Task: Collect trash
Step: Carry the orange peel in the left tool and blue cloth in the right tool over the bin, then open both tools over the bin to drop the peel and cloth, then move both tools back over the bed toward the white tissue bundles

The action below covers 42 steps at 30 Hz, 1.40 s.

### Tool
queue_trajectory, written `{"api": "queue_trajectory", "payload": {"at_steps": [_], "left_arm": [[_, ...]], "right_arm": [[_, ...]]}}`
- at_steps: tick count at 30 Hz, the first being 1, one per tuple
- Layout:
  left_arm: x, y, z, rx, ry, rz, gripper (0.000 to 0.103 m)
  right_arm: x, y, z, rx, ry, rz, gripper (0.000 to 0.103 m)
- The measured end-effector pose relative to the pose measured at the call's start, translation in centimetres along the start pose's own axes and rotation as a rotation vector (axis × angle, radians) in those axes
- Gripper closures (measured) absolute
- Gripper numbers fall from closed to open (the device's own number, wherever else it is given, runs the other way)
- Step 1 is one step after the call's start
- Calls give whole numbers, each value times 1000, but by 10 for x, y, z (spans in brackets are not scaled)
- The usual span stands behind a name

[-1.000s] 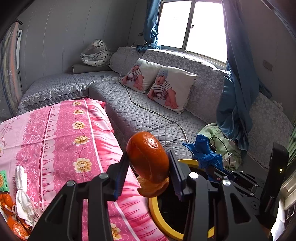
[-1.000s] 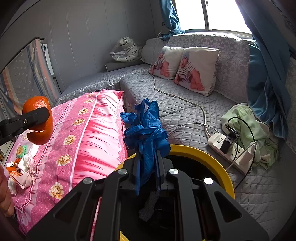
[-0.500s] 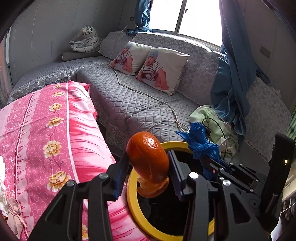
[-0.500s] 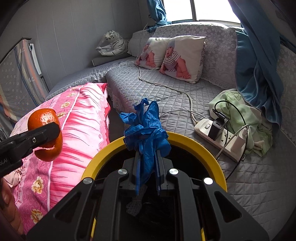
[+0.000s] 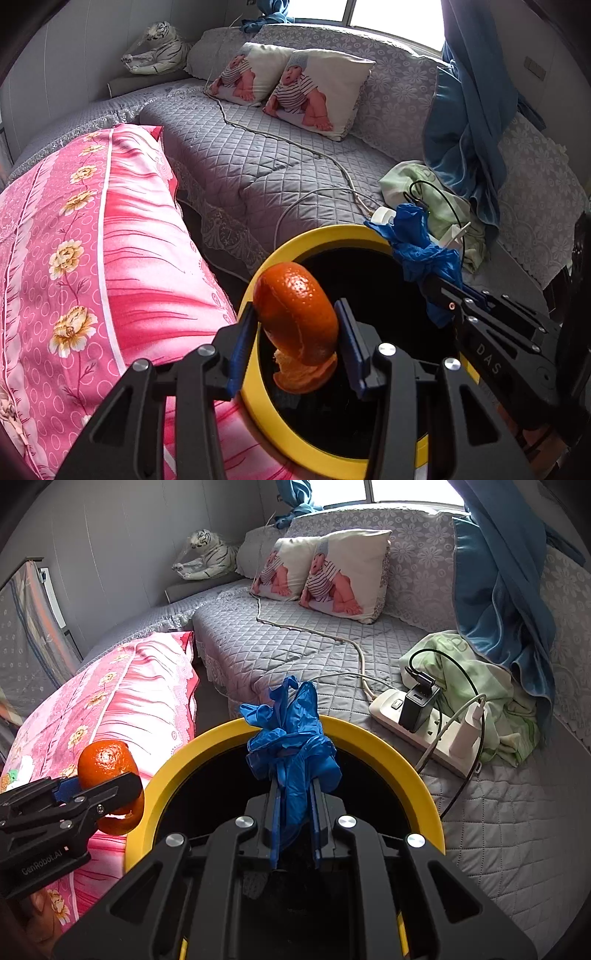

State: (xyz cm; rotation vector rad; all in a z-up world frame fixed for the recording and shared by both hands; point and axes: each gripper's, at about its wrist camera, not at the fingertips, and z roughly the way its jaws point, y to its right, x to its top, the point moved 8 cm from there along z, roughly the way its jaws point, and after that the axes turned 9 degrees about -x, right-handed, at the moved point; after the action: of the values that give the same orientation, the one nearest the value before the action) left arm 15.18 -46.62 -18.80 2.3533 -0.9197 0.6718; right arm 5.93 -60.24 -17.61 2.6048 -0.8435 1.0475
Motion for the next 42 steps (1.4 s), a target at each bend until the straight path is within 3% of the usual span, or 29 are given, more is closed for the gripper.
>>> {"api": "queue_trajectory", "payload": {"at_steps": [23,29,30,32,34,42], "left_arm": [[-9,3,12,-4,-49,-4,61],[-9,-1,11,-10,-48,-34,54],[-8,-3,10,-10,-43,-38,50],[-5,-4,6,-11,-27,-42,37],[-1,-7,0,4,-5,-49,31],[13,-33,-32,6,63,-158,28]], "right_arm": [[-9,12,13,-33,-41,26,89],[-8,20,14,-50,-43,52,89],[-8,20,14,-51,-44,53,87],[-7,23,14,-62,-43,62,70],[-5,26,12,-69,-35,80,56],[4,27,-5,-75,-8,92,55]]}}
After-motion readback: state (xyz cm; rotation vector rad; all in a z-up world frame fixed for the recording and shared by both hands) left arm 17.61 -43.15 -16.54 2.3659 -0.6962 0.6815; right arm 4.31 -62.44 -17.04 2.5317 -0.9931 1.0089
